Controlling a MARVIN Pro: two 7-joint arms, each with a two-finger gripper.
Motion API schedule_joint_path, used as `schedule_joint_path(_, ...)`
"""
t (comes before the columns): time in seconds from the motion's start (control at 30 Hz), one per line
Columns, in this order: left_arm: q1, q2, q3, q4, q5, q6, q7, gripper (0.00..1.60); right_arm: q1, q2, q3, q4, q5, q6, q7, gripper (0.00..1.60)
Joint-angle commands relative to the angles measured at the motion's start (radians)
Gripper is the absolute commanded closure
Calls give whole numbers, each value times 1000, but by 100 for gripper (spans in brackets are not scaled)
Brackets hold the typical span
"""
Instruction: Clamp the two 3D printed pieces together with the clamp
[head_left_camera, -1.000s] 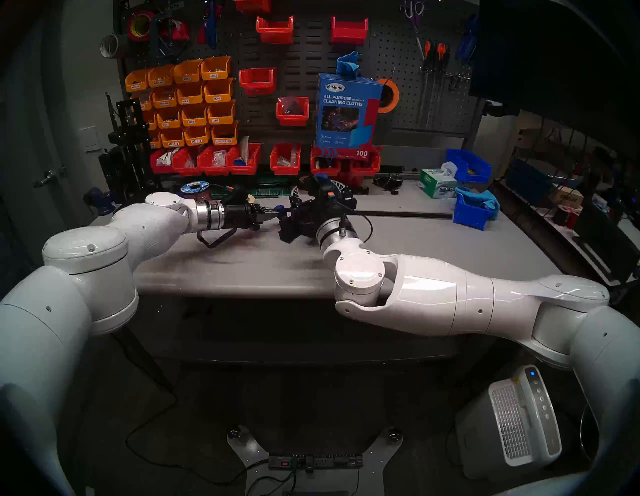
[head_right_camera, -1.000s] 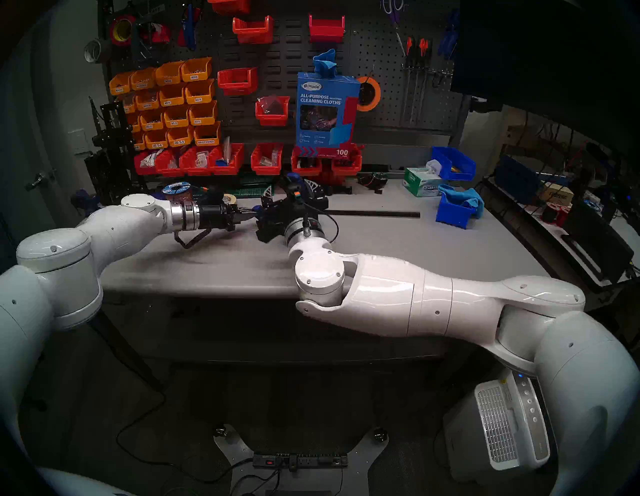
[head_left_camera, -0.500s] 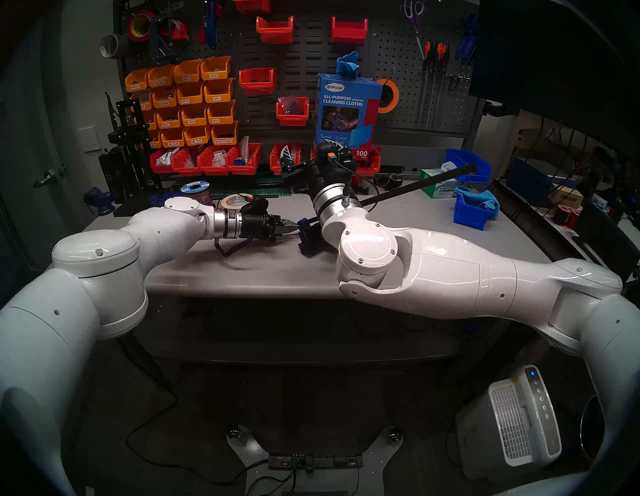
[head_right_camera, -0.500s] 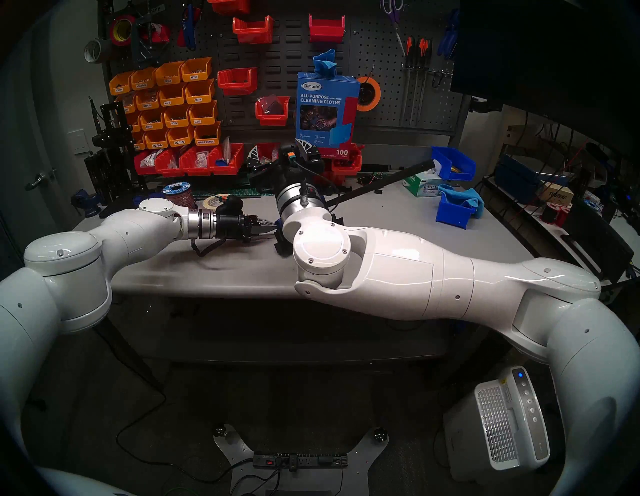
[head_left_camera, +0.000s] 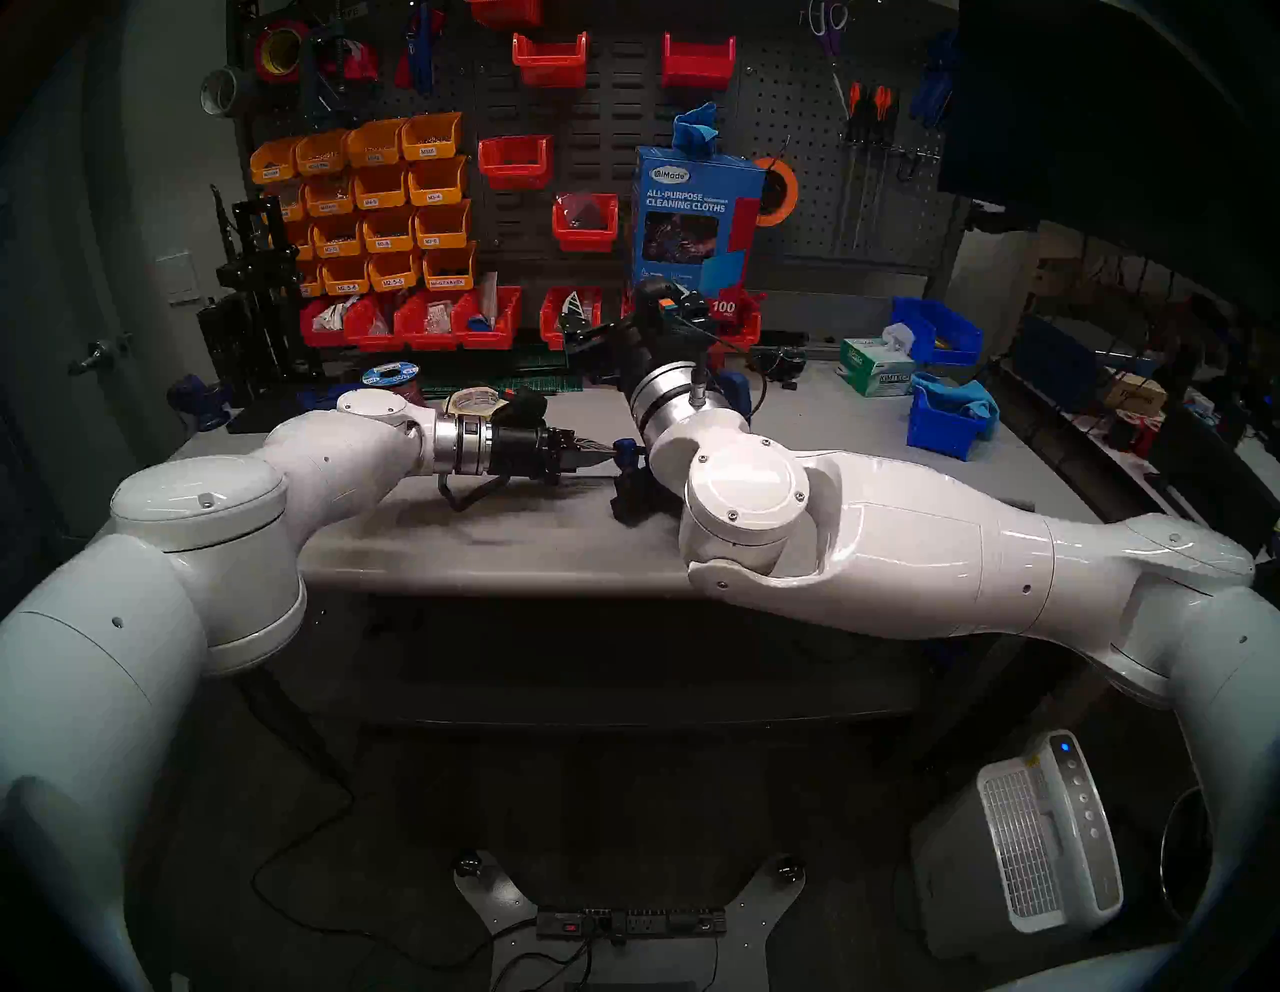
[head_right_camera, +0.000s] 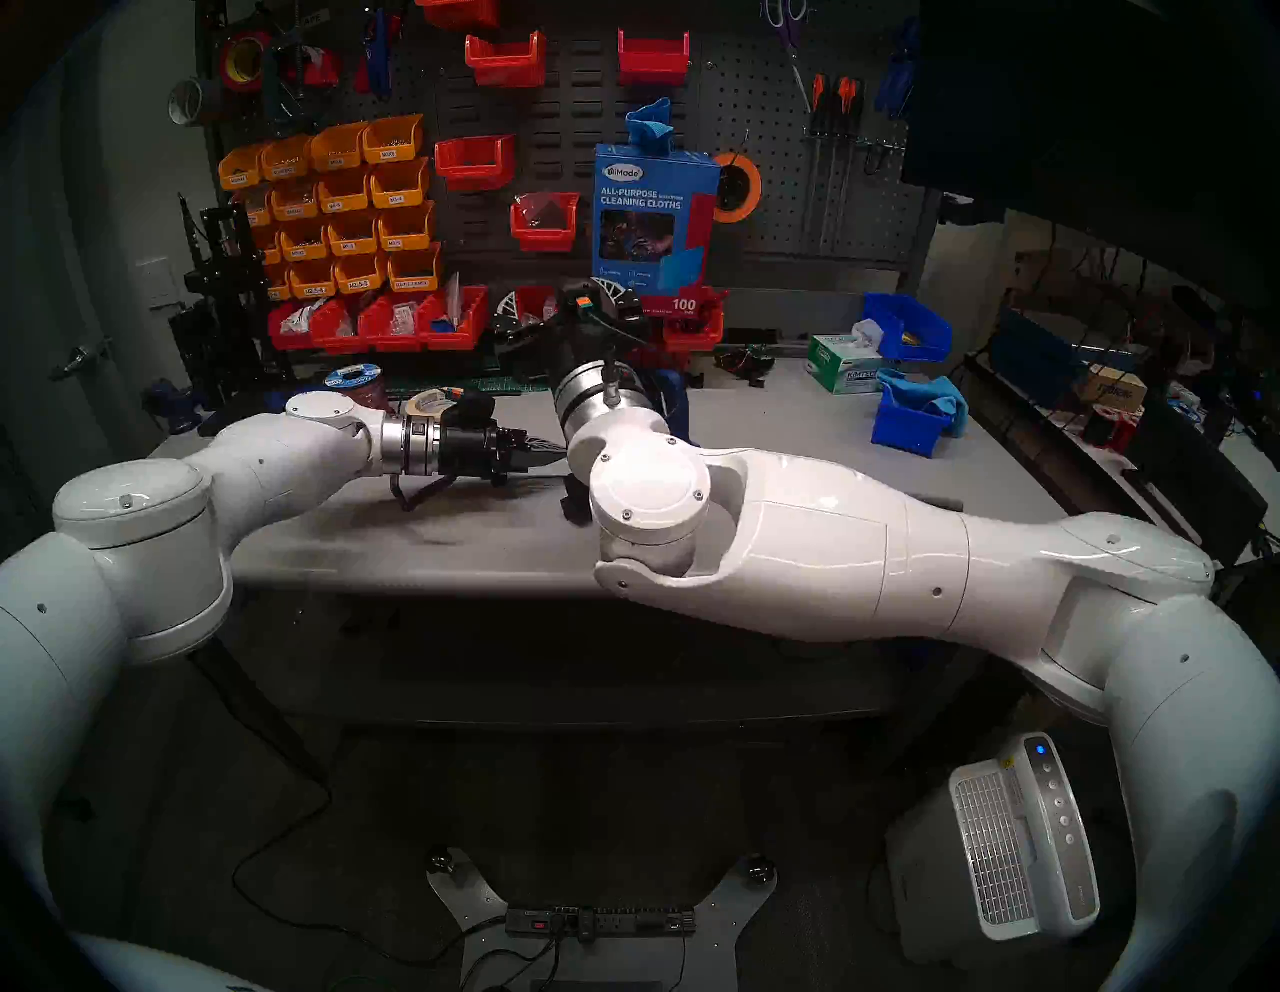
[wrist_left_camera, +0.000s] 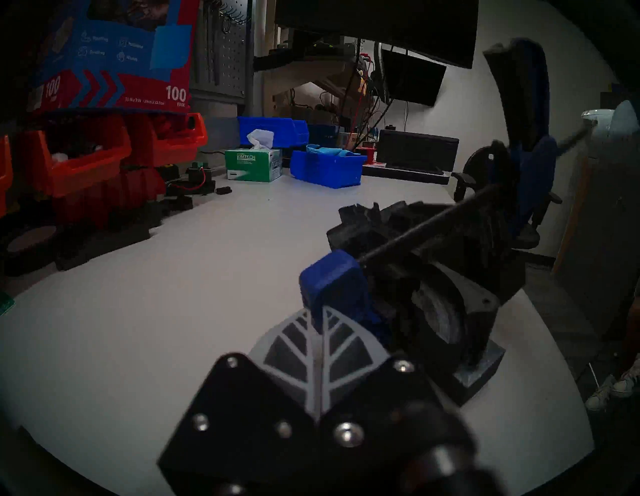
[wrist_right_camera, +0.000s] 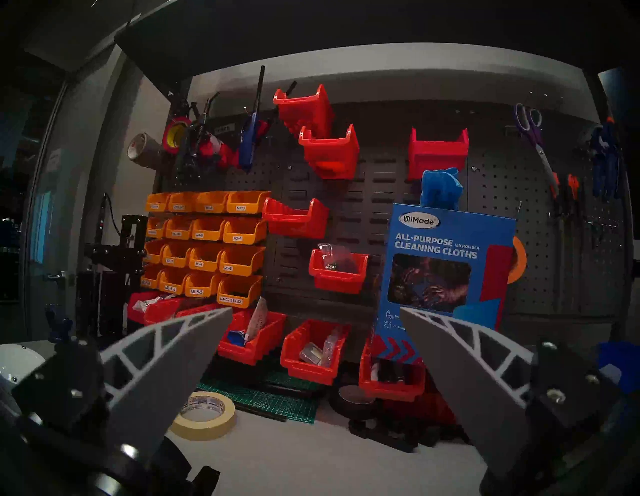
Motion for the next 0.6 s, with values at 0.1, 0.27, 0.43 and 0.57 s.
schedule_joint_path(0.1, -13, -56, -6, 67, -4, 1, -41, 160, 2, 25, 13, -18, 16, -4, -23, 0)
schedule_joint_path(0.27, -11, -66, -8, 82, -5, 1, -46, 160, 8, 30, 12, -24, 21, -4, -27, 0)
schedule_joint_path(0.43, -11, -74, -10, 91, -6, 2, -51, 160, 9, 40, 10, -27, 21, -6, -28, 0)
schedule_joint_path(0.57, -10, -79, -11, 97, -6, 2, -53, 160, 10, 44, 9, -32, 23, -6, -32, 0)
